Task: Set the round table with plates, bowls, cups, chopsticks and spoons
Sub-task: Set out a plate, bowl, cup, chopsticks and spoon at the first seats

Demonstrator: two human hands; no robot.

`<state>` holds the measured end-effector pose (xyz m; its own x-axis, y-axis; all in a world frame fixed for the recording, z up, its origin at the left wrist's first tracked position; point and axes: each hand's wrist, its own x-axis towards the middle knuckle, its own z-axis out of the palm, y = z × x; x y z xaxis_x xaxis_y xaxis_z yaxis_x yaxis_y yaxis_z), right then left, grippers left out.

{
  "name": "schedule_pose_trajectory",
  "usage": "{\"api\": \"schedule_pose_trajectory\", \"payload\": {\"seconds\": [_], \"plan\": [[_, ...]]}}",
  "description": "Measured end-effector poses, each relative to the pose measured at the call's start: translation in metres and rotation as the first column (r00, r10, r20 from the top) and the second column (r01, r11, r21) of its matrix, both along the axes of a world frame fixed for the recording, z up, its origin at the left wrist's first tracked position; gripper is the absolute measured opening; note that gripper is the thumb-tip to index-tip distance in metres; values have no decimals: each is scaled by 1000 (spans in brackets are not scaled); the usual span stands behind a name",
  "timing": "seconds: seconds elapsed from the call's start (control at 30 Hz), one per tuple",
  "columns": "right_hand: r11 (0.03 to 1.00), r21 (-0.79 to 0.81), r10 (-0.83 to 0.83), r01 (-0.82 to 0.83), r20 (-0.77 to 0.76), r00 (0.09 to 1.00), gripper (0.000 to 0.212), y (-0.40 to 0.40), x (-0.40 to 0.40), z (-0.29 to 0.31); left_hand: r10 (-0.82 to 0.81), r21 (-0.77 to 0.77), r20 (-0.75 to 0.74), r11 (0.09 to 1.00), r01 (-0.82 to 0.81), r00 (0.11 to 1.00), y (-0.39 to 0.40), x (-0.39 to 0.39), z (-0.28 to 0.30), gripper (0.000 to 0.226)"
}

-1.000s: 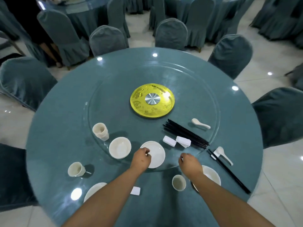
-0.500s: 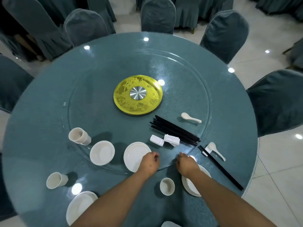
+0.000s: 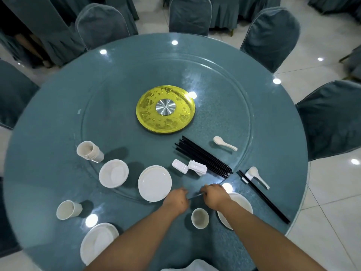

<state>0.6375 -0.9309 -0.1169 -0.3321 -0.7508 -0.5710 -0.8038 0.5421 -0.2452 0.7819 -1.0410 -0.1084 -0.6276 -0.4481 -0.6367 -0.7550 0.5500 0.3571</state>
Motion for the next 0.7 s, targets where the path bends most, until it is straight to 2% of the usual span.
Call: {"api": "schedule_pose_trajectory", "payload": {"seconds": [0.13, 0.23, 0.3, 0.43, 0.57, 0.7], "plan": [[997, -23, -77, 79, 100, 992, 36, -3, 10, 5, -24, 9, 59, 1000, 23, 998, -2, 25, -5, 59], [976, -104, -189, 189, 15, 982, 22, -5, 13, 10, -37, -26, 80, 999, 40, 996, -6, 42, -12, 64], [955, -151, -266, 256, -45, 963, 21, -9, 10, 13, -28, -54, 120, 998, 35, 992, -9, 49, -16, 66], [910, -189, -386, 369, -61, 921, 23, -20, 5, 15, -70, -101, 229, 990, 95, 971, -16, 64, -19, 64], [900, -187, -412, 393, -75, 908, 23, -34, 2, 6, -78, -89, 314, 990, 111, 946, -32, 76, -16, 63], [933, -95, -354, 347, -62, 933, 30, -48, 16, -5, -90, -61, 381, 991, 122, 920, -55, 91, -14, 62]]}}
